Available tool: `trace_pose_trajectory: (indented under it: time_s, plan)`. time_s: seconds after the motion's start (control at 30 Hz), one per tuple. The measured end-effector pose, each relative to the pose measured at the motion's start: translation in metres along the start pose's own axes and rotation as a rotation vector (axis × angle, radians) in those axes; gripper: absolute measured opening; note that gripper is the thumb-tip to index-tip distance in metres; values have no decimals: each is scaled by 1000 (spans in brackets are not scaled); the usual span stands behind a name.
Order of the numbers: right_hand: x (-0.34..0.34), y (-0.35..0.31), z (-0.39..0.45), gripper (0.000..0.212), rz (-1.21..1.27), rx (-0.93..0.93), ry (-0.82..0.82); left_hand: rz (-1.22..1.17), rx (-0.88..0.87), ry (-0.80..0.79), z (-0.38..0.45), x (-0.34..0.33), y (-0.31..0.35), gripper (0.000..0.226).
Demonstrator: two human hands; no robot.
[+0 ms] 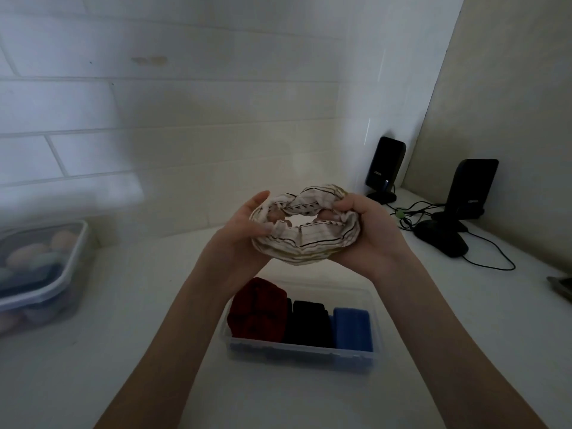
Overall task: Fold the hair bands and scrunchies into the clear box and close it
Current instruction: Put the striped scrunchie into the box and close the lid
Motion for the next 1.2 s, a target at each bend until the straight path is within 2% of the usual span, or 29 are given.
trace_pose_trajectory:
  time_s: [0.07,0.13,0.27,0.33,0.4,0.57,0.67,0.8,0.93,1.2]
  plan:
    - [3,-1,-2,10,-53,-30,32,45,-20,51,1,1,-2,83]
    - [4,-2,-3,5,-180,-13,84,90,-41,115,3,3,-5,70]
    - [8,-5,1,25,-428,78,108,159,-107,199,4,2,-8,49]
    - [11,-8,0,42,-556,113,131,285,-128,208,1,1,-9,43]
    - [17,-16,-5,49,-690,104,115,430,-127,176,-2,0,-10,42]
    - [31,-35,-23,17,-1130,-16,-116,892,-167,-42,-15,-11,-1,29]
    - [33,-38,-30,12,-1385,-16,-130,1096,-168,-155,-21,-16,1,23]
    - [30,-32,-29,7,-1708,6,-98,1410,-206,-187,-18,-11,-8,23]
    - [24,-19,-24,18,-1872,68,-89,1574,-258,-174,-14,-5,-11,28]
    - [16,1,-23,32,-2078,159,-35,1832,-286,-253,-14,-6,-13,23]
Point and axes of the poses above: each hand's wrist, its own z-axis towards the middle knuckle, its own x-axis out of the back of the hand, y = z × x, the point moved 1 cm from there along z, towards the middle knuckle, and after that the axes turned 10 degrees about y, right-handed, at the moved point
